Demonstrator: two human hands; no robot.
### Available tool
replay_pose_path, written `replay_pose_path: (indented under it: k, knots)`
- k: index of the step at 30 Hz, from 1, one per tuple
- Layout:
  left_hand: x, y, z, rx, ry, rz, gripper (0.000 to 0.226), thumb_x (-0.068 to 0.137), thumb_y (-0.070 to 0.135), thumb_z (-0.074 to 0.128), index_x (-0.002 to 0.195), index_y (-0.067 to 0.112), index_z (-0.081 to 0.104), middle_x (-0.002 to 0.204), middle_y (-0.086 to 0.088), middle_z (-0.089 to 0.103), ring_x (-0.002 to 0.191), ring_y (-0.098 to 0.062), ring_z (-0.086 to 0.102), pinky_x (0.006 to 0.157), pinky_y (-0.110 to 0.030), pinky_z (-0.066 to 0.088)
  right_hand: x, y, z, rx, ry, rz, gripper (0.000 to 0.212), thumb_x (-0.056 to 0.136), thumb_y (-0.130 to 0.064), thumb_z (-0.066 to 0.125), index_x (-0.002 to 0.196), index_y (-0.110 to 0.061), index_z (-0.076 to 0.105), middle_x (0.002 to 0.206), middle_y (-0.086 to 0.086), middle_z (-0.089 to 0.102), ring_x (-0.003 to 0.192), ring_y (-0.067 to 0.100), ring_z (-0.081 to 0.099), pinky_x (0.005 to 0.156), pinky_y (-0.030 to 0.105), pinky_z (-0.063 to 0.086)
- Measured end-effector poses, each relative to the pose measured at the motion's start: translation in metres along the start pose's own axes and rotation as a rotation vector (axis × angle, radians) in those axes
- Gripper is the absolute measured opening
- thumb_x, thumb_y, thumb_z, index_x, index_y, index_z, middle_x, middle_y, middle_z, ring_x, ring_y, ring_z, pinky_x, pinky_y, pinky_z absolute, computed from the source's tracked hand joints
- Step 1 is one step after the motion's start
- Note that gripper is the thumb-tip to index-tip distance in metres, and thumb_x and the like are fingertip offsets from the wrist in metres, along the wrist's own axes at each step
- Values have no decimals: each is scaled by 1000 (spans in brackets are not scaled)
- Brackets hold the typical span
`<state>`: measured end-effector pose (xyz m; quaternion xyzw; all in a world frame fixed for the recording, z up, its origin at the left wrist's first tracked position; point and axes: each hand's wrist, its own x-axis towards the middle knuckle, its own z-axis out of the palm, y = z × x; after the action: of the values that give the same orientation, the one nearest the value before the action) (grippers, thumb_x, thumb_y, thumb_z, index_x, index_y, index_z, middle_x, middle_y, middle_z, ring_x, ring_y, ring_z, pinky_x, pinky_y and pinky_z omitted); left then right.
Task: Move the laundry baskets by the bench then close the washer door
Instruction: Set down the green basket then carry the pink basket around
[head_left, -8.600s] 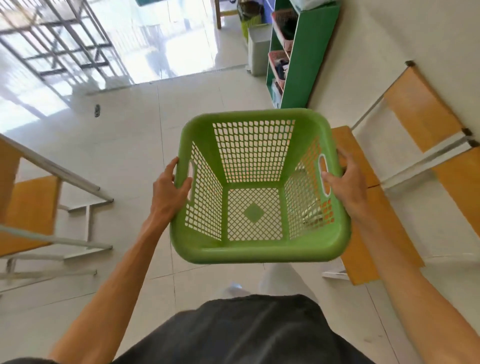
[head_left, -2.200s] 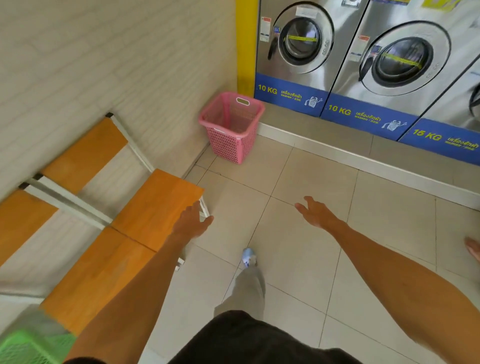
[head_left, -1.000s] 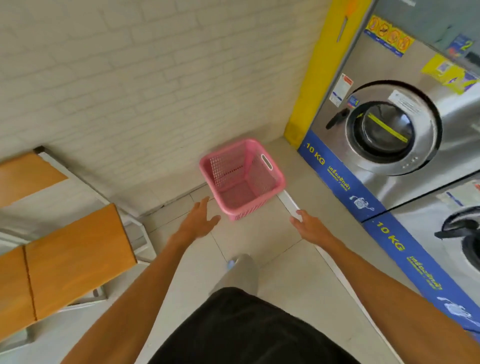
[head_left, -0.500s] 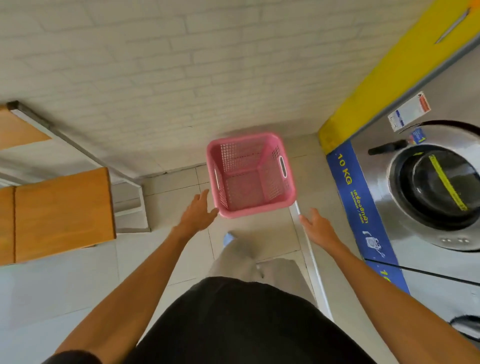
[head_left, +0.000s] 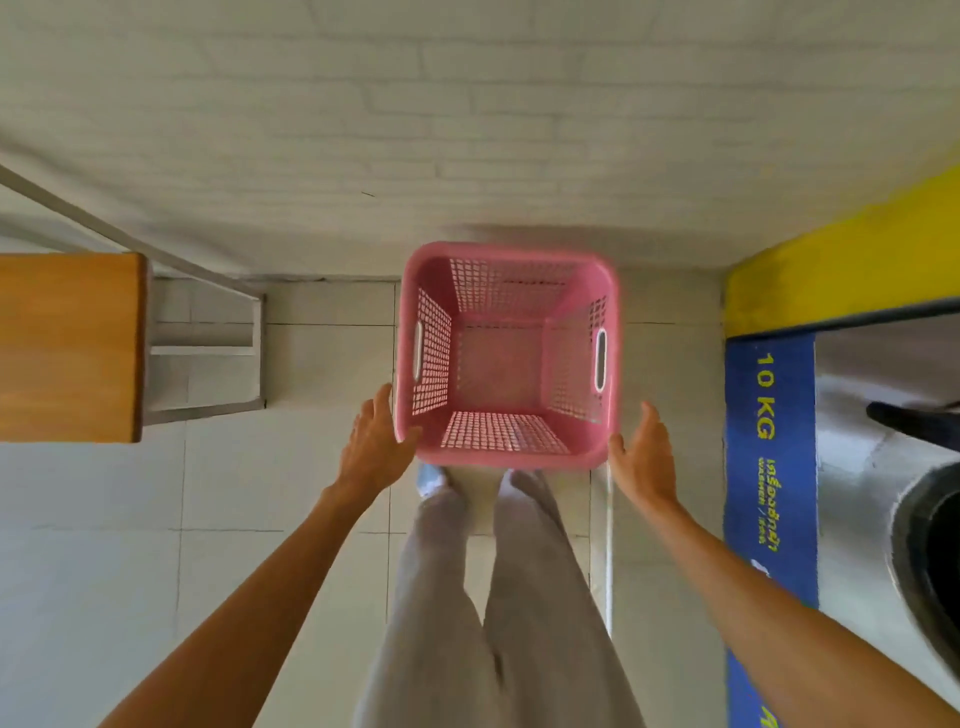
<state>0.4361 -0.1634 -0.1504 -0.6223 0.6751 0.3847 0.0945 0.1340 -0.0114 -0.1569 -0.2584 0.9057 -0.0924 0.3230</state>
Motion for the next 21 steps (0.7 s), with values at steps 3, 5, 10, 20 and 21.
replay_pose_path:
  k: [3, 5, 10, 20, 21]
  knots:
    - [45, -7, 27, 6, 34, 7, 69, 92, 41, 66, 146, 18, 30, 145, -14, 48, 127, -39, 51, 92, -57, 49, 64, 2, 25, 16, 5, -7, 76, 97, -26, 62, 157, -7, 20, 140, 22, 49, 93, 33, 70, 57, 28, 55]
    - [78, -17, 44, -2, 53, -35, 73, 91, 44, 66, 148, 17, 30, 145, -16, 47, 127, -40, 51, 90, -60, 50, 104, 4, 45, 45, 14, -8, 76, 97, -27, 62, 157, -11, 18, 138, 21, 49, 85, 31, 71, 57, 40, 62]
    - [152, -32, 73, 39, 113, -27, 77, 89, 42, 64, 150, 14, 25, 142, -16, 44, 124, -36, 49, 92, -56, 50, 165, 11, 87, 72, 53, -65, 69, 94, -20, 61, 152, -15, 24, 124, 18, 57, 90, 33, 70, 64, 43, 63]
    - [173, -33, 68, -178, 93, 33, 68, 99, 17, 47, 154, 17, 8, 124, -19, 56, 94, -34, 68, 69, -50, 61, 173, 23, 74, 162, 15, -163, 51, 93, -3, 53, 139, -20, 36, 103, 7, 63, 66, 21, 71, 42, 20, 54]
    - [163, -34, 59, -175, 108, 52, 69, 100, 21, 45, 155, 19, 5, 124, -18, 55, 93, -33, 67, 70, -52, 61, 166, 18, 65, 179, 19, -177, 50, 93, -4, 52, 137, -23, 37, 101, 4, 63, 62, 18, 70, 41, 20, 54]
